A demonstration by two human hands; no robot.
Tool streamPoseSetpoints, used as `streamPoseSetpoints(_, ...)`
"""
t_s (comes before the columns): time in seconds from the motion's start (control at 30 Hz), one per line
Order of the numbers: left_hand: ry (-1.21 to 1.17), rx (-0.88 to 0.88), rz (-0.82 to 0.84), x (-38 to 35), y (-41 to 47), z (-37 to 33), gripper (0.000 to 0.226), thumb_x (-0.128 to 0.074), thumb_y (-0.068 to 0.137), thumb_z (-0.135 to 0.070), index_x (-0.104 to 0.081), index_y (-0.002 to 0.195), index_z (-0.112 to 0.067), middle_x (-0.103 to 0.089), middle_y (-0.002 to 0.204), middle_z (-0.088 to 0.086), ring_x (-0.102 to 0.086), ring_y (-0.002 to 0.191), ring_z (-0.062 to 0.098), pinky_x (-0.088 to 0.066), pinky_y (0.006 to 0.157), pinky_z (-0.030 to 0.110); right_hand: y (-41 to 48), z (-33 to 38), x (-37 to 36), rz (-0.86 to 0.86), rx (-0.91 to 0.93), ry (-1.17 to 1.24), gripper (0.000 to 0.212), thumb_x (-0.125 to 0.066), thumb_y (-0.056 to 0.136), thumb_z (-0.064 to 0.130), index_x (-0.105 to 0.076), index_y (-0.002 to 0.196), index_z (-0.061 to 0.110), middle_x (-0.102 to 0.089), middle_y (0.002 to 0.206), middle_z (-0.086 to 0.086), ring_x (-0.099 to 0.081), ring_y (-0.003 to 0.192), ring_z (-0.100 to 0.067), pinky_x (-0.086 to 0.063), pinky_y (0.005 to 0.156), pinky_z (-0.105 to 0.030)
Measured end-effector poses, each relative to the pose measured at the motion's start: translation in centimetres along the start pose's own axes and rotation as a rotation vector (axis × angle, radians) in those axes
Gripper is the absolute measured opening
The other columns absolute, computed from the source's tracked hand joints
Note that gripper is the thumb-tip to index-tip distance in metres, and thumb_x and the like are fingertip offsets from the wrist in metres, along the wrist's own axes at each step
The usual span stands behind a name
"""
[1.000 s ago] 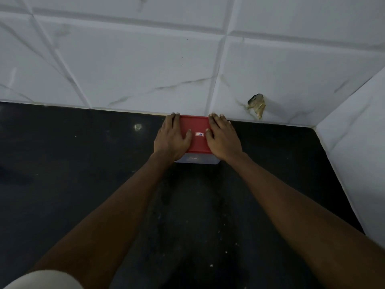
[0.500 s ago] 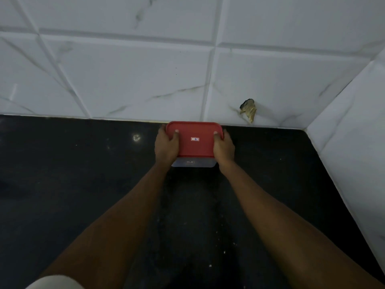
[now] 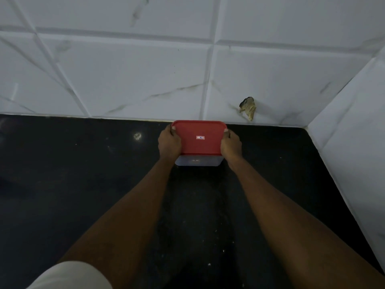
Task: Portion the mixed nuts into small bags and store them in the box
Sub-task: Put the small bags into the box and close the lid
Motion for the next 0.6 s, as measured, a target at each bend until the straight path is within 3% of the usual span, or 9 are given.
streamPoseSetpoints(0.27, 0.027, 0.010, 0.036, -0.4, 0.2, 0.1, 0.038, -0.030, 0.105, -0.025, -0.052, 0.131, -0.008, -0.058, 0.125, 0.017, -0.054, 0.118, 0.033, -0.042, 0.100, 0.041, 0.0, 0.1, -0.3, 0.000, -0.018, -0.064, 0.044, -0.023, 0.108, 0.035, -0.050, 0.131, 0.011, -0.059, 0.122, -0.012, -0.057, 0.099, -0.020, -0.045, 0.080, -0.035)
streamPoseSetpoints(0.33, 0.135, -0.054, 0.041, -0.1, -0.3, -0.5, 0.044, -0.029, 0.105, -0.024, -0.039, 0.145, -0.008, -0.043, 0.145, 0.018, -0.036, 0.137, 0.034, -0.030, 0.112, 0.043, -0.5, 0.4, 0.0, -0.052, 0.070, -0.202, 0.045, -0.025, 0.108, 0.035, -0.041, 0.143, 0.013, -0.047, 0.143, -0.012, -0.051, 0.122, -0.024, -0.045, 0.099, -0.040)
streamPoseSetpoints(0.37, 0.226, -0.138, 0.026, 0.1, -0.6, -1.1, 0.047, -0.029, 0.105, -0.023, -0.031, 0.150, -0.008, -0.032, 0.154, 0.015, -0.022, 0.146, 0.032, -0.022, 0.116, 0.043, -0.8, 0.8, 0.4, -0.117, 0.157, -0.321, 0.047, -0.028, 0.107, 0.032, -0.034, 0.149, 0.013, -0.035, 0.155, -0.011, -0.039, 0.137, -0.025, -0.037, 0.109, -0.042)
streamPoseSetpoints(0.43, 0.402, -0.348, 0.051, 0.0, -1.4, -2.4, 0.050, -0.029, 0.105, -0.021, -0.025, 0.153, -0.008, -0.020, 0.161, 0.007, -0.006, 0.151, 0.024, -0.014, 0.119, 0.040, -1.6, 2.0, 0.4, -0.171, 0.406, -0.571, 0.050, -0.034, 0.106, 0.024, -0.026, 0.154, 0.012, -0.021, 0.162, -0.006, -0.020, 0.148, -0.025, -0.027, 0.117, -0.042)
streamPoseSetpoints(0.5, 0.508, -0.431, 0.135, -0.7, -1.5, -2.9, 0.049, -0.027, 0.105, -0.024, -0.026, 0.153, -0.011, -0.020, 0.162, 0.003, -0.004, 0.151, 0.020, -0.017, 0.120, 0.041, -1.7, 2.7, -0.5, -0.082, 0.537, -0.689, 0.050, -0.033, 0.106, 0.020, -0.025, 0.155, 0.012, -0.020, 0.163, -0.004, -0.019, 0.149, -0.025, -0.029, 0.118, -0.043)
streamPoseSetpoints(0.6, 0.578, -0.401, 0.170, -1.0, -1.1, -3.0, 0.051, -0.026, 0.105, -0.028, -0.026, 0.153, -0.011, -0.021, 0.161, 0.003, -0.009, 0.151, 0.019, -0.016, 0.119, 0.039, -1.0, 2.6, -0.8, 0.010, 0.490, -0.662, 0.051, -0.030, 0.106, 0.021, -0.022, 0.155, 0.012, -0.018, 0.164, -0.003, -0.018, 0.150, -0.023, -0.027, 0.118, -0.042)
Point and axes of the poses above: each hand's wrist, its own y-axis towards the middle knuckle, its own x-axis out of the back of the hand, z = x × y, the point moved 6 cm from there along y, towards the middle knuckle
